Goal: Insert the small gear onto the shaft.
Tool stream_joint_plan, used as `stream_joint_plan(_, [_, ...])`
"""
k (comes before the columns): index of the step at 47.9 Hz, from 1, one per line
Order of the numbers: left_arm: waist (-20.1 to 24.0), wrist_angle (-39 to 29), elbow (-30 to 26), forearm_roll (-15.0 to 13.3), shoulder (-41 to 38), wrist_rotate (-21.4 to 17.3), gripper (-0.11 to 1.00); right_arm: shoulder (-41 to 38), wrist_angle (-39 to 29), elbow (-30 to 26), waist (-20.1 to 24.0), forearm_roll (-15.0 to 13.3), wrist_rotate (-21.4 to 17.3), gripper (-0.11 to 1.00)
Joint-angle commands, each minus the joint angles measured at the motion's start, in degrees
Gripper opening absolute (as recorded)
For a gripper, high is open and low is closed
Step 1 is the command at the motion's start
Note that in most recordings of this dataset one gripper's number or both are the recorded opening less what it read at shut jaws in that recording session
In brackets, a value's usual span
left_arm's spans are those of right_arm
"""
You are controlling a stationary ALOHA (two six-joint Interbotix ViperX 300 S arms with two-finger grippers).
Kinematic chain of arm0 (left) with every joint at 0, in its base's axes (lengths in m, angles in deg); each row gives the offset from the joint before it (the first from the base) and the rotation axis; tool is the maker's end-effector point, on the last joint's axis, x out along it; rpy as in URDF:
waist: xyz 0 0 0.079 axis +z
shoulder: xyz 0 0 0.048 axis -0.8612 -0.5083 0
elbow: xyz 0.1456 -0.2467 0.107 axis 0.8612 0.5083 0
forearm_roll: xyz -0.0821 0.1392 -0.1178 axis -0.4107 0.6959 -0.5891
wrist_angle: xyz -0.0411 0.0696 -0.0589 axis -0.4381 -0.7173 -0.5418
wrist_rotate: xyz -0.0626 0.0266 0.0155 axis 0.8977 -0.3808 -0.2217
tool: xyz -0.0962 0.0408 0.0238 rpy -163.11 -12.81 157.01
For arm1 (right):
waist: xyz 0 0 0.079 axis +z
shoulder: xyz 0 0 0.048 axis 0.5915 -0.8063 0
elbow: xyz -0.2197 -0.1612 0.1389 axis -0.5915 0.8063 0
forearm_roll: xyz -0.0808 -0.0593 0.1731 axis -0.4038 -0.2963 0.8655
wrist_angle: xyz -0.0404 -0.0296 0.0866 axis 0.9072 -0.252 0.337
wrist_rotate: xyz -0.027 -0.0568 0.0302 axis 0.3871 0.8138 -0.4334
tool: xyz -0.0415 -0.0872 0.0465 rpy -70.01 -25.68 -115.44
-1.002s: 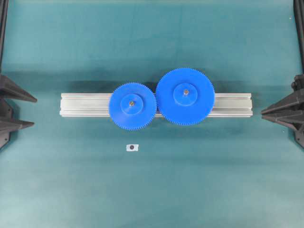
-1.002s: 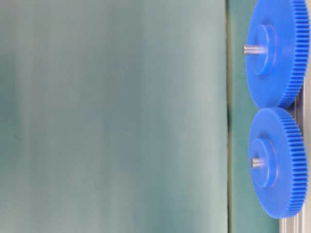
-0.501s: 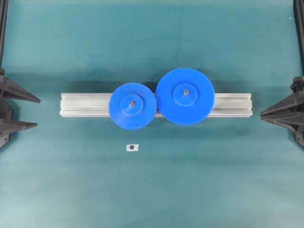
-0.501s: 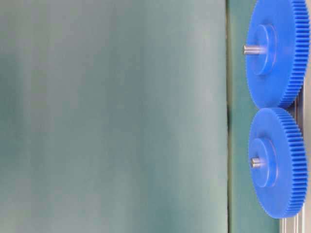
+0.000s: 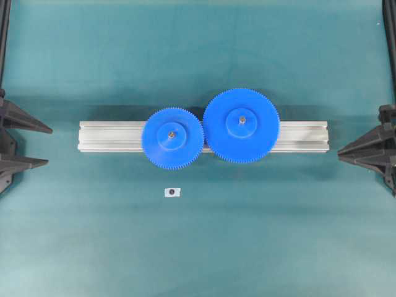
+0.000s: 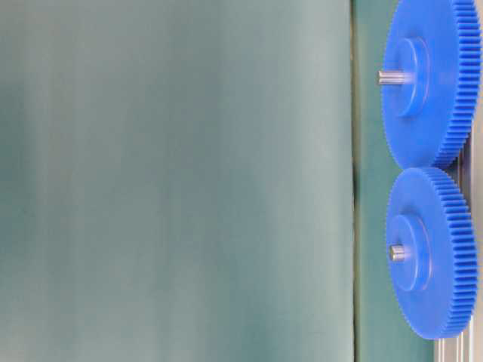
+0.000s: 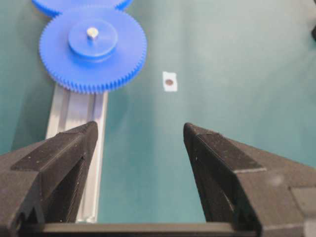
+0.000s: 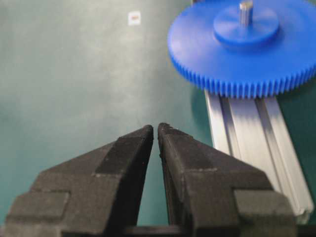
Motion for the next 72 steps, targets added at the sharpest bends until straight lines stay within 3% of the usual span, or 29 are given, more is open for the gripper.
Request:
stream_joint_plan(1, [-0.09, 0.53, -0.18, 0.18, -0.26, 0.26, 0.79, -0.88, 0.79, 0.62, -0.09, 0.0, -2.55, 0.27])
stream_joint_plan(10, [-0.09, 0.88, 2.11, 0.18, -0.26, 0.62, 0.79, -0.97, -1.58, 0.62, -0.18, -0.09, -5.36, 0.27])
stream_joint_plan(30, [2.02, 3.6, 4.04, 0.18, 0.09, -0.97, 0.79, -0.97, -1.93, 0.62, -0.18, -0.09, -5.36, 0.27])
stream_joint_plan(72, [2.02, 3.6, 4.04, 0.18, 0.09, -0.97, 0.79, -0.97, -1.93, 0.62, -0.18, 0.0, -5.36, 0.27])
